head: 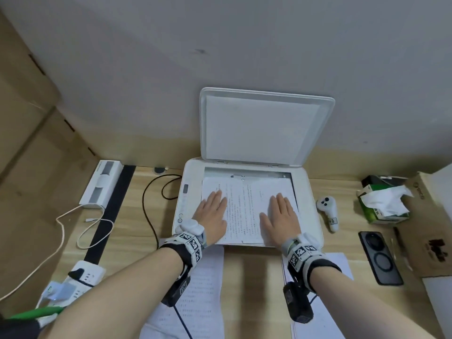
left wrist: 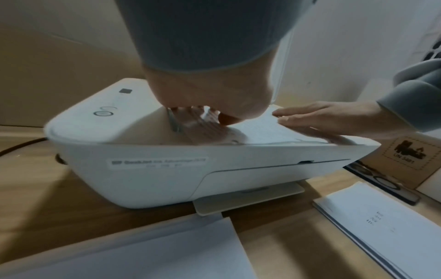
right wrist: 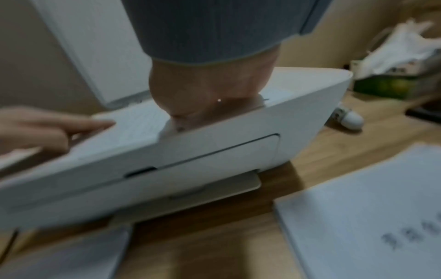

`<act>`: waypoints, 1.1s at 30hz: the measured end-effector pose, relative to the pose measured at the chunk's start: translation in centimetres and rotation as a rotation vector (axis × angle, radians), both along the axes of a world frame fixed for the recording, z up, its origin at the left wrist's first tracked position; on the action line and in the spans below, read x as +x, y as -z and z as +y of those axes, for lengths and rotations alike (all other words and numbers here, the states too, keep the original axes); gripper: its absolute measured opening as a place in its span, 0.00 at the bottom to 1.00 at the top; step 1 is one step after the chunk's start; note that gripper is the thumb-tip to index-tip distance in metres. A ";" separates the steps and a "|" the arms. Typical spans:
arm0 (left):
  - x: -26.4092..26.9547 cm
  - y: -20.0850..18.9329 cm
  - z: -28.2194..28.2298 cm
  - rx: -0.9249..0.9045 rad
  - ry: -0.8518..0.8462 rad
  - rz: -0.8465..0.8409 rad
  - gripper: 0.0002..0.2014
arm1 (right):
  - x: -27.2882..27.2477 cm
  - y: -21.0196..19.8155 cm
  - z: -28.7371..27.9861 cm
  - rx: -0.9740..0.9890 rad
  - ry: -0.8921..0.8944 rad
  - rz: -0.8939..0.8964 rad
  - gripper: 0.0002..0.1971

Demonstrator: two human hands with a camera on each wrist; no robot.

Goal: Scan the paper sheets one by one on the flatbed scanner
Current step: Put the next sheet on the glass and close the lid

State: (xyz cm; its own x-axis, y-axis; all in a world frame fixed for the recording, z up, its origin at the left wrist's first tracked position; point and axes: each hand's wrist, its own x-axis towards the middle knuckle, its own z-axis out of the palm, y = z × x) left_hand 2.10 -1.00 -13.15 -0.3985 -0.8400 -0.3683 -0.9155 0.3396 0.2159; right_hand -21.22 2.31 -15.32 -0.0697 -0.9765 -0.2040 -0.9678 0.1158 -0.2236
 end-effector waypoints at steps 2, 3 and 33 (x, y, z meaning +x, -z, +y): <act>-0.6 0.9 -0.7 -0.052 -0.011 -0.040 0.34 | -0.8 0.7 0.2 -0.018 -0.029 0.027 0.36; -0.8 1.4 -1.0 -0.082 -0.014 -0.052 0.34 | -1.1 1.0 0.0 -0.012 -0.026 0.028 0.36; -1.6 3.0 -1.6 -0.210 -0.068 -0.113 0.37 | -1.1 1.3 -1.1 -0.020 -0.017 -0.006 0.35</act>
State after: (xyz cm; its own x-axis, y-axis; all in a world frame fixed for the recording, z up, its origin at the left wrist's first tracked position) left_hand 0.47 -2.63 -16.13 -0.3048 -0.9263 -0.2214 -0.9520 0.3032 0.0418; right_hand -22.33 1.17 -16.61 -0.0524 -0.9813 -0.1850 -0.9683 0.0953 -0.2310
